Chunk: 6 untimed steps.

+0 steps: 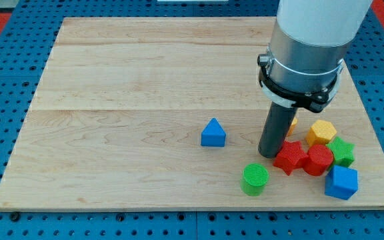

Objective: Slide the green circle closer to the red star

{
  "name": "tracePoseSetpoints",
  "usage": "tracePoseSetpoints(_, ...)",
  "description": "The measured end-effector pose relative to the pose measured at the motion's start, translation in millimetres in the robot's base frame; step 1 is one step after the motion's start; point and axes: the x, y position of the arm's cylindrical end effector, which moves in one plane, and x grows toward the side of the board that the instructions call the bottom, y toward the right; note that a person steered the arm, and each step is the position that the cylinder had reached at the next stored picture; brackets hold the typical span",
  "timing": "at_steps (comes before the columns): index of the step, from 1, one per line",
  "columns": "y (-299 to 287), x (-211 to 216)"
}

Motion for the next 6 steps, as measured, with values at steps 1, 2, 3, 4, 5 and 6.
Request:
tracePoseSetpoints(1,-32,0)
tracePoseSetpoints(2,-66,0)
tracePoseSetpoints(3,-69,0)
tracePoseSetpoints(4,-69,22)
tracePoseSetpoints(5,-69,47)
tracePoseSetpoints(6,-69,59)
